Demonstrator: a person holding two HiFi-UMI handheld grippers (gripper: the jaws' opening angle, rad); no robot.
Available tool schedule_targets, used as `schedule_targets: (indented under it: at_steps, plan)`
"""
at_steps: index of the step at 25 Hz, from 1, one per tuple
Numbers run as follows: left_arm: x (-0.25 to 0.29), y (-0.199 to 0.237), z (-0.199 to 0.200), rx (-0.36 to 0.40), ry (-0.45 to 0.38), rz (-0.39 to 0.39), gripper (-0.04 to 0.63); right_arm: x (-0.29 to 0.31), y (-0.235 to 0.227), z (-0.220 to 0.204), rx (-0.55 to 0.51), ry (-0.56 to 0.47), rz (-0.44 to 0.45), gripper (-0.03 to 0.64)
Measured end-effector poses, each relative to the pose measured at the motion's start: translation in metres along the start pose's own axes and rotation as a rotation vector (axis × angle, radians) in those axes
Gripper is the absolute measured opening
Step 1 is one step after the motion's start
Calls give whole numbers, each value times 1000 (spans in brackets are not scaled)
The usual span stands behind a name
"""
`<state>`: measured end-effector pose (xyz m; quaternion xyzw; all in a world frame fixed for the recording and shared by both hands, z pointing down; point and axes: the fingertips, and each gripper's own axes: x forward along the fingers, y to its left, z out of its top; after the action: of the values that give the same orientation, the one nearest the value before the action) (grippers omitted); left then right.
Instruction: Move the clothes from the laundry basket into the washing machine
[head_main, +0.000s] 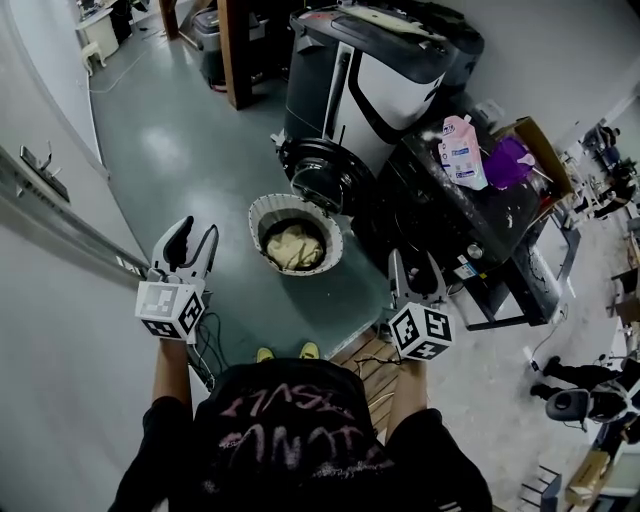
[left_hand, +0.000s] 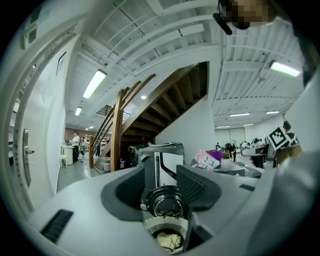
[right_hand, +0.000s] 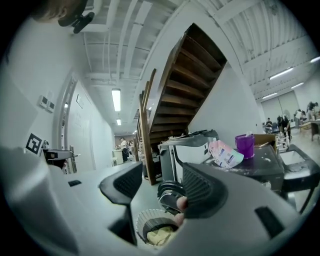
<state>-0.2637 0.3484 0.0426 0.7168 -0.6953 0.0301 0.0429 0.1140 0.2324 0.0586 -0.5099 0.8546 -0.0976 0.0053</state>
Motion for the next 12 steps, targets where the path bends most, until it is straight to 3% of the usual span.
schedule_targets:
  at_steps: [4,12]
  plan:
    - [0,-4,-2,5,2,-14,246,4,6,0,3,-5,45,329]
    - [3,-14,-7,13,16,-43,298,3,8,-5,2,-2,63,348]
